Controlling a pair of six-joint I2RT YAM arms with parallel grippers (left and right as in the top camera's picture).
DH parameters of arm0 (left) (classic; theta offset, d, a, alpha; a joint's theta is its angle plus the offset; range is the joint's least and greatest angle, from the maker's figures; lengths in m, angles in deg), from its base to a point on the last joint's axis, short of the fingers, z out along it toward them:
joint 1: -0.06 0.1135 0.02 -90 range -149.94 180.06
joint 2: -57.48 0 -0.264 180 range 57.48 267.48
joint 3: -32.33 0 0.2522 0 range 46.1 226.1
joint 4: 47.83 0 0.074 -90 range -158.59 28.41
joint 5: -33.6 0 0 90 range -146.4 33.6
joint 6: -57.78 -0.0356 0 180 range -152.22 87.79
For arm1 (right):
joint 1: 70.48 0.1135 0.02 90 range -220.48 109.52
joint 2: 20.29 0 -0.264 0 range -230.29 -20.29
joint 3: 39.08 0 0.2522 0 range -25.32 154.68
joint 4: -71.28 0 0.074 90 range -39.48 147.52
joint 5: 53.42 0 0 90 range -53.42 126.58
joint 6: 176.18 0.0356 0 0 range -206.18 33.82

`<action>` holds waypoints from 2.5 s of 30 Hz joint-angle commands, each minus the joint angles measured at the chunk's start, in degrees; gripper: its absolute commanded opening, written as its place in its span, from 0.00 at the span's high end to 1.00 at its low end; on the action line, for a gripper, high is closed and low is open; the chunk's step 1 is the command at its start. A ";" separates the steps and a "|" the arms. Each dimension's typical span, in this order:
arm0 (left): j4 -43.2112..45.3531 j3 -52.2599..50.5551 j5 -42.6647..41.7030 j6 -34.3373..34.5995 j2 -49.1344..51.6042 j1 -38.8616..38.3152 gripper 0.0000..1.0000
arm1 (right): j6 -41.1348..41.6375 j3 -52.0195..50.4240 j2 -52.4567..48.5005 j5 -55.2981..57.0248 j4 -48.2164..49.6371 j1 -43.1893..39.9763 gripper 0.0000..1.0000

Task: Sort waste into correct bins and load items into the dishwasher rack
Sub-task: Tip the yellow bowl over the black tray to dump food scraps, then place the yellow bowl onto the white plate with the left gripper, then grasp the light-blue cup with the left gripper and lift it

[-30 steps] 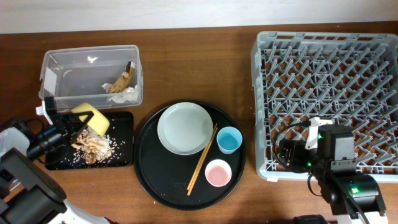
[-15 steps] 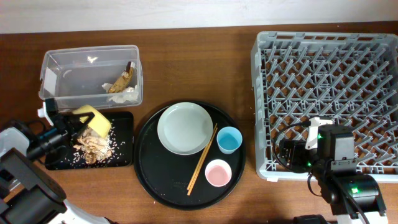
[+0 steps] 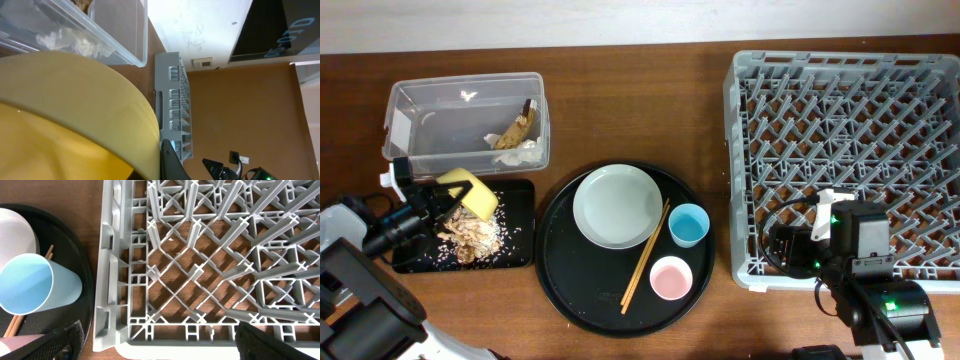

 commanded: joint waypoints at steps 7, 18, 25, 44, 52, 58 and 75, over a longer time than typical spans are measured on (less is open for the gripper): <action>-3.32 0.61 6.34 -1.53 -8.04 -5.46 1.00 | 0.48 1.20 0.07 -0.13 0.07 0.22 0.02; 2.60 0.68 32.02 12.35 -20.63 -28.89 1.00 | 0.48 1.20 0.07 -0.13 0.13 0.22 0.02; 14.34 0.66 49.62 22.38 -20.20 -50.71 0.99 | 0.48 1.20 0.07 -0.13 0.07 0.22 0.02; 25.90 0.68 60.72 24.46 -8.85 -70.29 0.78 | 0.48 1.20 0.07 -0.13 -0.22 0.22 0.02; 19.63 6.95 55.49 24.46 -9.90 -70.31 0.62 | 0.48 1.20 0.07 -0.13 -0.20 0.22 0.02; 19.12 8.79 47.17 24.44 -9.84 -71.19 0.57 | 0.48 1.20 0.07 -0.13 -0.20 0.22 0.02; 18.51 8.68 60.67 24.46 -0.28 -81.92 0.73 | 0.48 1.20 0.07 -0.15 -0.44 0.22 0.02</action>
